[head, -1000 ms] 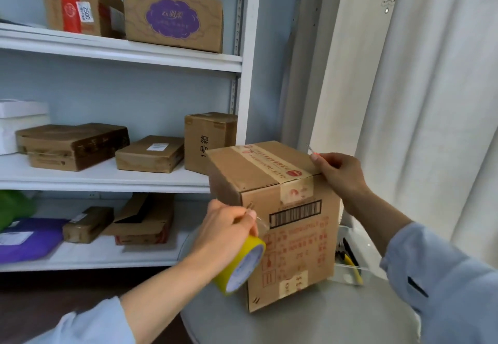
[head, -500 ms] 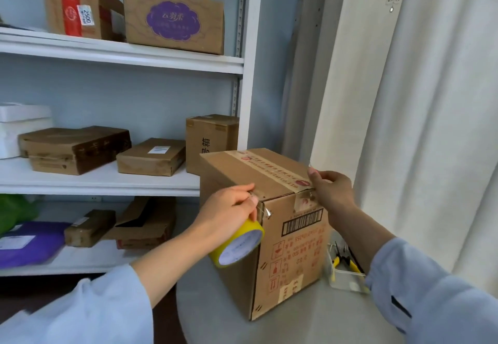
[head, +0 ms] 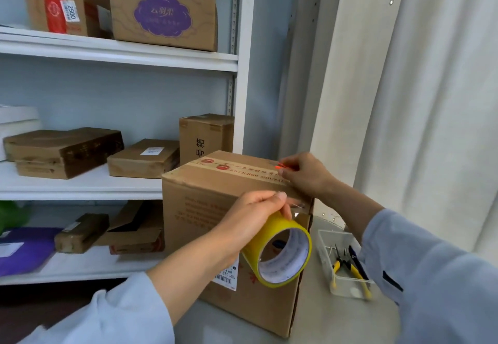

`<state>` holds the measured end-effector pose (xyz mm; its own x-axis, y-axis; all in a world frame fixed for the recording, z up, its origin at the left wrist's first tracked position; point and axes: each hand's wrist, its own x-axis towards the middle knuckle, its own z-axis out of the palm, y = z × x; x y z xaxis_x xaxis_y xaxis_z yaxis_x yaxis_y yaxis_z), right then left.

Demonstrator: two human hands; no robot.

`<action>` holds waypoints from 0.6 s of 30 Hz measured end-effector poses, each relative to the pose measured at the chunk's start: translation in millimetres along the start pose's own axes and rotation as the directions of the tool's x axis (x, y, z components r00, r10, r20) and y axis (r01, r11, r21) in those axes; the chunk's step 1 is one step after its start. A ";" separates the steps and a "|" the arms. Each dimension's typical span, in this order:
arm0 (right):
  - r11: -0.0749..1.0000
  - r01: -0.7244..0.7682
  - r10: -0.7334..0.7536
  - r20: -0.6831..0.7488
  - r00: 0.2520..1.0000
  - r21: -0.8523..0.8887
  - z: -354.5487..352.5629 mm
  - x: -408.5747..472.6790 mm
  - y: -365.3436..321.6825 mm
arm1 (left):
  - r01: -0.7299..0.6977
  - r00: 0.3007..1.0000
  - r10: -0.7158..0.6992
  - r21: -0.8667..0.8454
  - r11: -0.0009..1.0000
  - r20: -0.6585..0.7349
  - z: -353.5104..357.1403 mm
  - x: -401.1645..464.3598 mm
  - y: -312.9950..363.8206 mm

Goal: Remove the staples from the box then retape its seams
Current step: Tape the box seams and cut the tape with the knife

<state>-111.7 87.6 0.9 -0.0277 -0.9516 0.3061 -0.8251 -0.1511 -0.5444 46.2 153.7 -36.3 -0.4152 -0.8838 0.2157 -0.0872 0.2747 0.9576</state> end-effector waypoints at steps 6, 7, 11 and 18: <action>0.998 0.018 -0.016 -0.037 0.999 0.062 -1.9 -7.8 7.6 | 0.064 0.994 -0.064 -0.004 0.998 -0.091 11.9 -4.0 10.4; 0.995 0.050 -0.039 -0.113 0.993 0.091 -4.0 -11.1 6.6 | 0.063 0.993 -0.062 0.008 0.998 -0.101 13.9 -4.6 11.4; 0.969 0.126 -0.071 -0.252 0.965 0.210 -20.8 -33.4 2.1 | 0.065 0.988 -0.059 0.042 0.997 -0.143 22.9 -10.1 18.6; 0.941 0.070 -0.074 -0.001 0.997 0.330 -41.2 -77.8 -5.5 | 0.142 0.981 -0.133 0.055 0.988 -0.138 26.5 -21.2 27.8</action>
<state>-128.2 173.4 12.3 0.0327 -0.9375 0.3465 -0.5926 -0.2974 -0.7486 28.6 190.1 -19.2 -0.2706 -0.9563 0.1106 -0.1952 0.1670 0.9664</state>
